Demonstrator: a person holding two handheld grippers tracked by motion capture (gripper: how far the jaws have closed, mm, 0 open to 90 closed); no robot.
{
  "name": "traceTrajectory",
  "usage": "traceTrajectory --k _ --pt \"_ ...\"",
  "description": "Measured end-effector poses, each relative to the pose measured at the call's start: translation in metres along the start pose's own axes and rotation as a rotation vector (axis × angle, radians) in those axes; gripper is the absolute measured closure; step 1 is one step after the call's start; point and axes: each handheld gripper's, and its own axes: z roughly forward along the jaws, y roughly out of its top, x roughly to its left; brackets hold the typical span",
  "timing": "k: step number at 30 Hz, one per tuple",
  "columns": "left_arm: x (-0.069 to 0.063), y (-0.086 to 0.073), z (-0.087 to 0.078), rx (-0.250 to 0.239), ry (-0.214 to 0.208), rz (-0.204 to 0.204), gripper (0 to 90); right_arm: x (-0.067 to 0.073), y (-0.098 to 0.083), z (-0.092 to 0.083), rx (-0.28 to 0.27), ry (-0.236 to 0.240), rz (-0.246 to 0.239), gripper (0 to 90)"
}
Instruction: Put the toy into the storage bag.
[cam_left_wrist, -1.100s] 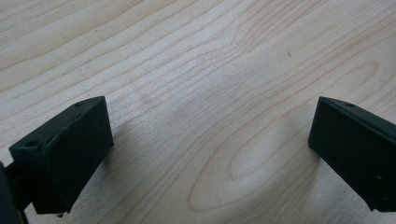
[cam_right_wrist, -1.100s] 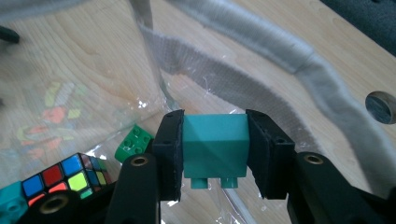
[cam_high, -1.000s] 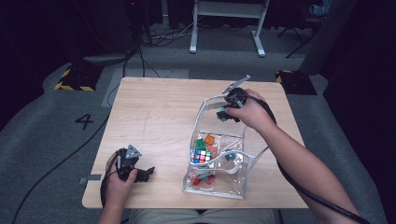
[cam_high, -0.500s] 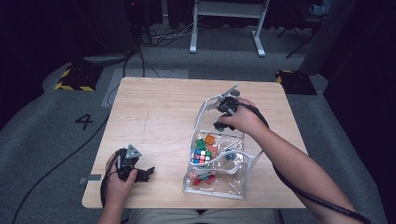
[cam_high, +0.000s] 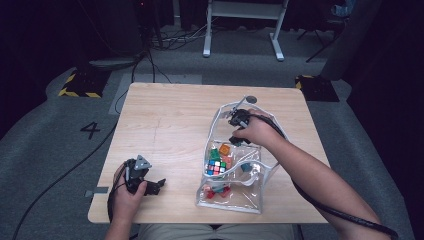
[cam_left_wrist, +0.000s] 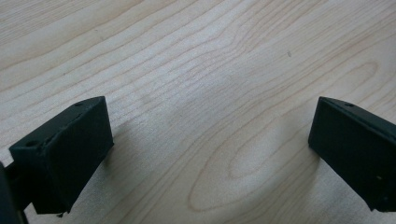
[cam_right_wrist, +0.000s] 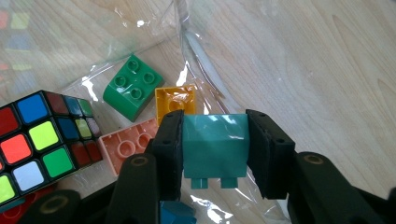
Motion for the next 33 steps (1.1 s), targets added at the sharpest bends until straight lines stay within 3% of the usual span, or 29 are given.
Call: traceTrajectory --k 3,7,15,20,25,30,33 --pt "0.000 0.000 0.000 0.002 0.000 0.002 0.0 0.000 0.000 0.001 0.000 0.002 -0.007 58.5" --pt "0.000 0.000 0.000 0.000 0.000 0.000 0.0 0.001 -0.002 0.000 -0.005 0.033 0.015 47.6" --pt "0.000 0.000 0.000 0.000 0.000 0.000 0.0 0.001 -0.005 -0.020 -0.123 0.041 0.018 44.4" --pt "0.000 0.000 0.000 0.000 0.000 0.000 0.0 -0.002 -0.010 -0.051 -0.226 0.070 0.036 44.7" --pt "0.000 0.000 0.000 0.000 0.000 0.000 0.0 -0.007 -0.019 -0.079 -0.306 0.063 0.059 44.8" --pt "0.000 0.000 0.000 0.001 0.001 -0.001 0.0 -0.014 -0.031 -0.118 -0.419 0.060 0.128 44.7" --pt "0.000 0.000 0.000 0.001 0.001 -0.001 0.0 -0.021 -0.045 -0.139 -0.471 0.034 0.150 44.6"
